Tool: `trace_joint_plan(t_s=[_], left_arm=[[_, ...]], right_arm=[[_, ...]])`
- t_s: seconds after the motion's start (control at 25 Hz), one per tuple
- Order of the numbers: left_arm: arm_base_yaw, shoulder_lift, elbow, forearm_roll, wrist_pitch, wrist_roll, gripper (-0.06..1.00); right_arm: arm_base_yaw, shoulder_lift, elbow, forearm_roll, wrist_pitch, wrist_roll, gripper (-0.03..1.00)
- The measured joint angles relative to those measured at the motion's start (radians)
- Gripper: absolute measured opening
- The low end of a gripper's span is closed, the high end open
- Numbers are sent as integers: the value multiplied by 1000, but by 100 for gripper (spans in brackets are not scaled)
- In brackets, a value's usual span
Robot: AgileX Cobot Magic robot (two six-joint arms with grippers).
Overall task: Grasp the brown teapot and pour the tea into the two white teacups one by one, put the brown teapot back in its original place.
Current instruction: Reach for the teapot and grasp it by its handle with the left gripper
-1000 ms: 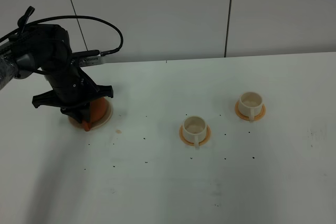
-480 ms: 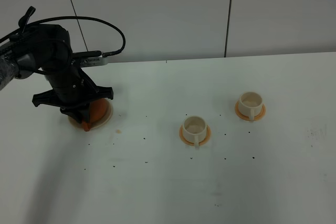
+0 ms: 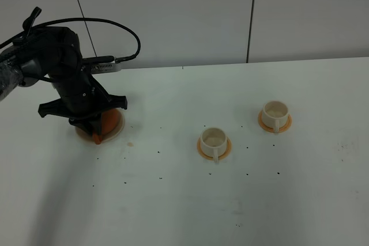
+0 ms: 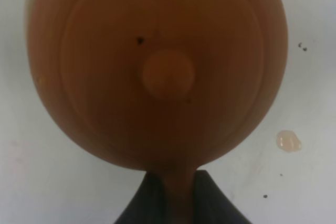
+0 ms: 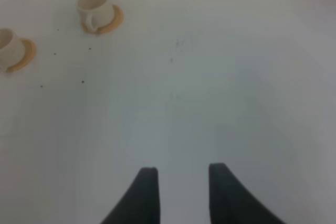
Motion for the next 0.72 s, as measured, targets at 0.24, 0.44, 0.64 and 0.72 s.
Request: trace_joint_plan(t_s=[0.24, 0.44, 0.64, 0.72], left_arm=[[-9, -11, 0, -5, -1, 1, 17], [-11, -29, 0, -17, 0, 1, 17], [-11, -38, 0, -17, 4, 1, 17], [-16, -38, 0, -15, 5, 1, 17]], right_arm=[[0, 0, 0, 0, 0, 1, 23], [0, 0, 0, 0, 0, 1, 23], [0, 0, 0, 0, 0, 1, 23], [0, 0, 0, 0, 0, 1, 23]])
